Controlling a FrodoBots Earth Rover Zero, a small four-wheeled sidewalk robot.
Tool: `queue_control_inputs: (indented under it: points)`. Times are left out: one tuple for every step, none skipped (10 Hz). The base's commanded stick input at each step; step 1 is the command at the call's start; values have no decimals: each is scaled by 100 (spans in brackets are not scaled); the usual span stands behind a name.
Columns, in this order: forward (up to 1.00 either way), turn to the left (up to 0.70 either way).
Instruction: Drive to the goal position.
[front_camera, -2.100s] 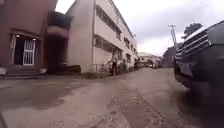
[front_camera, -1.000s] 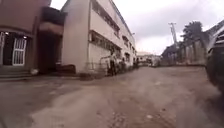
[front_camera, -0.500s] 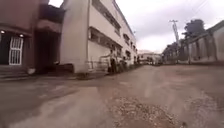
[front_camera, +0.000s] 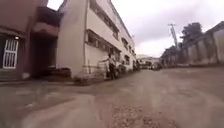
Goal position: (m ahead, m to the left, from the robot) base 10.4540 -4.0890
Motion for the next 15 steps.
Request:
queue_control_inputs:
  points:
    - [85, -6]
    - [85, -21]
    - [85, -34]
    - [85, -34]
    - [85, -34]
    - [85, -34]
    - [85, -34]
    - [85, -34]
    - [85, -34]
    - [85, -34]
    - [85, -34]
    - [85, -34]
    - [85, -17]
    - [85, -2]
    - [85, -8]
